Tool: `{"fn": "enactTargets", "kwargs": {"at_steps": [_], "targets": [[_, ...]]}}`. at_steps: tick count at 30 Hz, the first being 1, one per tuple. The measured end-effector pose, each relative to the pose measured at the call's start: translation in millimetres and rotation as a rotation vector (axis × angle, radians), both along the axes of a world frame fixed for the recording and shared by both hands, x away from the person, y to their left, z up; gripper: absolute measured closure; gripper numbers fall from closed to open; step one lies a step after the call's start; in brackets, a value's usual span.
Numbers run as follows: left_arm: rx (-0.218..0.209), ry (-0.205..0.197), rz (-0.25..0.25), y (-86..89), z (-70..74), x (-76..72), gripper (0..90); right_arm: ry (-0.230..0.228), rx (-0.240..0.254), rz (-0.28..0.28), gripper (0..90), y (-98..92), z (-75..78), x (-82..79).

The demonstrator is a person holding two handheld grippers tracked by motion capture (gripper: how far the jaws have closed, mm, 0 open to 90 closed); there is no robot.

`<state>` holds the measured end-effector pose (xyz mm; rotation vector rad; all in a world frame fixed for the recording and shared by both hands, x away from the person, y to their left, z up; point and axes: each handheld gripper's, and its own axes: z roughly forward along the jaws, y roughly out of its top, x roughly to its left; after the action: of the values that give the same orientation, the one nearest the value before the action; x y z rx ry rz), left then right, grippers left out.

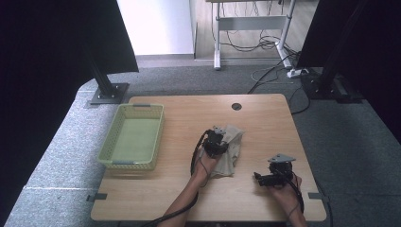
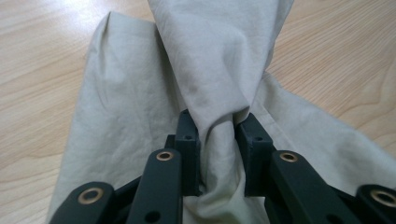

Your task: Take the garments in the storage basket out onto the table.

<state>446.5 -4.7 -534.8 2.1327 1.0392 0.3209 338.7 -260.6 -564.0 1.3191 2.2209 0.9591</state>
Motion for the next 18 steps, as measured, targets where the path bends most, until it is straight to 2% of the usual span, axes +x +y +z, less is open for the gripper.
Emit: {"fn": "enactTargets", "kwargs": {"at_steps": [7, 8, 9, 10, 11, 12, 13, 17, 18], "targets": [[-0.001, -0.006, -0.001, 0.3, -3.5, 1.1, 65.8, 0.000, 0.000, 0.001, 0.0, 0.0, 0.0, 0.0], [-0.001, -0.006, -0.001, 0.3, -3.5, 1.1, 60.7, 0.000, 0.000, 0.001, 0.0, 0.0, 0.0, 0.0], [-0.001, -0.006, -0.001, 0.3, -3.5, 1.1, 60.7, 0.000, 0.000, 0.001, 0.0, 0.0, 0.0, 0.0], [0.004, -0.025, 0.002, 0.4, -1.6, 1.5, 60.7, 0.000, 0.000, 0.001, 0.0, 0.0, 0.0, 0.0], [0.004, -0.025, 0.002, 0.4, -1.6, 1.5, 45.1, 0.000, 0.000, 0.001, 0.0, 0.0, 0.0, 0.0], [0.004, -0.025, 0.002, 0.4, -1.6, 1.5, 45.1, 0.000, 0.000, 0.001, 0.0, 0.0, 0.0, 0.0], [0.015, -0.064, -0.006, 0.8, 1.9, 1.0, 31.3, 0.000, 0.000, 0.001, 0.0, 0.0, 0.0, 0.0], [0.016, -0.071, -0.008, 1.1, 3.5, 0.6, 26.6, 0.000, 0.000, 0.001, 0.0, 0.0, 0.0, 0.0], [-0.010, -0.088, -0.007, 3.6, 10.0, -0.5, 26.6, 0.000, 0.000, 0.001, 0.0, 0.0, 0.0, 0.0]]}}
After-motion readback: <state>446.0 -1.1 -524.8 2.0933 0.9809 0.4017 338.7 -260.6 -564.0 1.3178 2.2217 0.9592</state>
